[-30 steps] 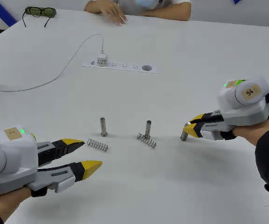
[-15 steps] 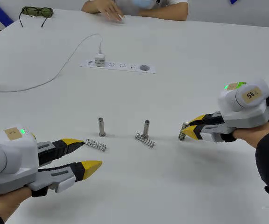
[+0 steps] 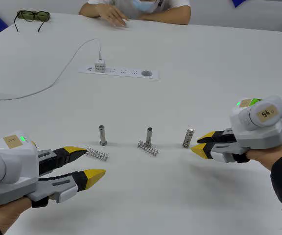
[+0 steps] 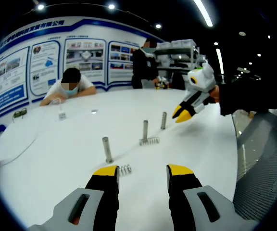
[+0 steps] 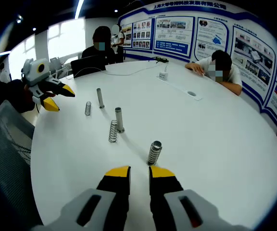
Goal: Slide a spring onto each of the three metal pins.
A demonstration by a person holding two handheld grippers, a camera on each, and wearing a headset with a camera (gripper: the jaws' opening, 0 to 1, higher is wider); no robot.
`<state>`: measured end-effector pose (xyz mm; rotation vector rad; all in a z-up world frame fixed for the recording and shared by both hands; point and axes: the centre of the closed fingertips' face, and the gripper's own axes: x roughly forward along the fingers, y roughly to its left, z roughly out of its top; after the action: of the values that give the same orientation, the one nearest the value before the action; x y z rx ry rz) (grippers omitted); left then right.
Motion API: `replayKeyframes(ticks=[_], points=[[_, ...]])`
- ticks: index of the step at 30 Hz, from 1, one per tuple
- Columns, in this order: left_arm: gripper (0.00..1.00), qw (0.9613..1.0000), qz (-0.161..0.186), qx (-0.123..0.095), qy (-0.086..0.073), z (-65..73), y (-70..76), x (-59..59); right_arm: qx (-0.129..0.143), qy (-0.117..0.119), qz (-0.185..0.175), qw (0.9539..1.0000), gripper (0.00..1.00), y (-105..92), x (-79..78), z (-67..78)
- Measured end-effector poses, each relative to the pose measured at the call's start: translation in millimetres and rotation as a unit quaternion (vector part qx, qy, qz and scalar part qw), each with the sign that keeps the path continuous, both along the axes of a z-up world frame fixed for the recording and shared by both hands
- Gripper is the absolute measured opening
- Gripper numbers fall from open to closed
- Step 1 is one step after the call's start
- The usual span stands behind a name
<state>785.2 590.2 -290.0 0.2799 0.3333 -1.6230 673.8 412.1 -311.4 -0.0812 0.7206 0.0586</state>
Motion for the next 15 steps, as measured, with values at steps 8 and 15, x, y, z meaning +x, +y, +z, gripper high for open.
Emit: replayKeyframes(ticks=[8,15], points=[[0.40,1.0000,-0.007,-0.001,-0.004,2.9,-3.0,-1.7,0.006,-0.007,0.017,0.9998,0.16,18.5,10.5,3.4],[0.40,0.9999,-0.010,0.000,-0.006,3.7,-2.7,-3.0,0.010,-0.010,0.036,0.9993,0.16,33.4,28.2,0.9]])
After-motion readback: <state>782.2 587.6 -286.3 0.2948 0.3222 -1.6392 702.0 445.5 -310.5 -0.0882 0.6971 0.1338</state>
